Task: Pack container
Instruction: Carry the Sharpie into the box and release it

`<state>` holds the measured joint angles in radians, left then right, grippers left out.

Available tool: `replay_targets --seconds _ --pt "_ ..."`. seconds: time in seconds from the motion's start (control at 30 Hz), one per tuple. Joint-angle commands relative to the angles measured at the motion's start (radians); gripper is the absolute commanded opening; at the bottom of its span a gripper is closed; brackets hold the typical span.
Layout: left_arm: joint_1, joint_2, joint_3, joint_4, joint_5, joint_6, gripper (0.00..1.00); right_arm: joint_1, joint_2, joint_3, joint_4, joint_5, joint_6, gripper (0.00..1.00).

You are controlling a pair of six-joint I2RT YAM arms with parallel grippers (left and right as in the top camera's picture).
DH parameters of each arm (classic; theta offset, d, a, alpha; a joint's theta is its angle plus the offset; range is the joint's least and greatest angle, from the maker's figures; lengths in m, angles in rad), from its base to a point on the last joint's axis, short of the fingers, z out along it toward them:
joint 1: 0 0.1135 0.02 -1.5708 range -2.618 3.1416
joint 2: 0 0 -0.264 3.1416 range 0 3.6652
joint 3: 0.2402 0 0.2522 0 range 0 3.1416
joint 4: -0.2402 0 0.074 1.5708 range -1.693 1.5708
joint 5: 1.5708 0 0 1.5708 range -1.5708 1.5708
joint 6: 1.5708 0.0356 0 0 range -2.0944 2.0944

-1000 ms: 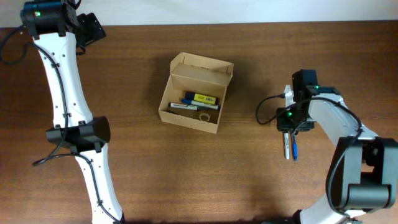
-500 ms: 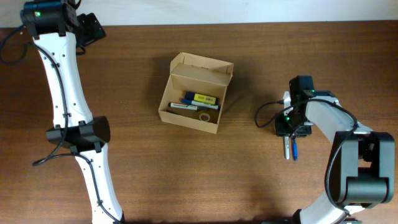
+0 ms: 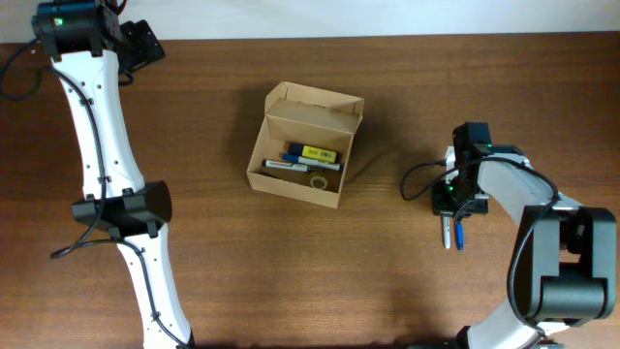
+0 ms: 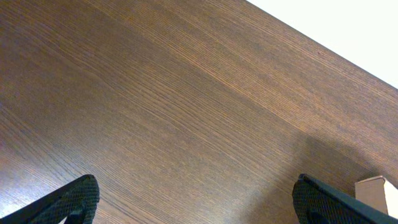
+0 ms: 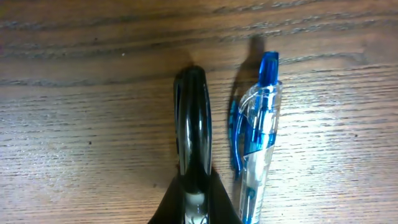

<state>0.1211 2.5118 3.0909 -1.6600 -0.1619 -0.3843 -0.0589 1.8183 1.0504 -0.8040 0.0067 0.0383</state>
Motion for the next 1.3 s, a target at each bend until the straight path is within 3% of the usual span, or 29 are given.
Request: replay_targets --seconds 0.0,0.17,0.4,0.57,0.7,0.8,0.97,1.27 --pt "0.006 -0.004 -0.001 -0.002 -0.008 0.012 1.00 0.005 0.021 -0.037 -0.007 -0.051 0.004 0.04" --pt "0.006 -0.004 -0.001 -0.001 -0.008 0.012 1.00 0.007 0.013 0.024 -0.003 -0.117 -0.032 0.04" --pt "0.006 -0.004 -0.001 -0.002 -0.008 0.012 1.00 0.046 -0.065 0.346 -0.181 -0.222 -0.106 0.04" --pt "0.006 -0.004 -0.001 -0.002 -0.008 0.012 1.00 0.181 -0.075 0.682 -0.348 -0.239 -0.257 0.04" --pt "0.006 -0.004 -0.001 -0.002 -0.008 0.012 1.00 0.365 -0.075 0.847 -0.343 -0.190 -0.456 0.04" --pt "0.006 -0.004 -0.001 -0.001 -0.008 0.012 1.00 0.502 -0.061 0.857 -0.225 -0.126 -0.602 0.04" --pt "0.006 -0.004 -0.001 -0.001 -0.008 0.012 1.00 0.594 0.040 0.857 -0.104 -0.126 -0.761 0.04" --pt "0.006 -0.004 -0.001 -0.002 -0.008 0.012 1.00 0.599 0.294 0.857 -0.057 -0.143 -0.791 0.04"
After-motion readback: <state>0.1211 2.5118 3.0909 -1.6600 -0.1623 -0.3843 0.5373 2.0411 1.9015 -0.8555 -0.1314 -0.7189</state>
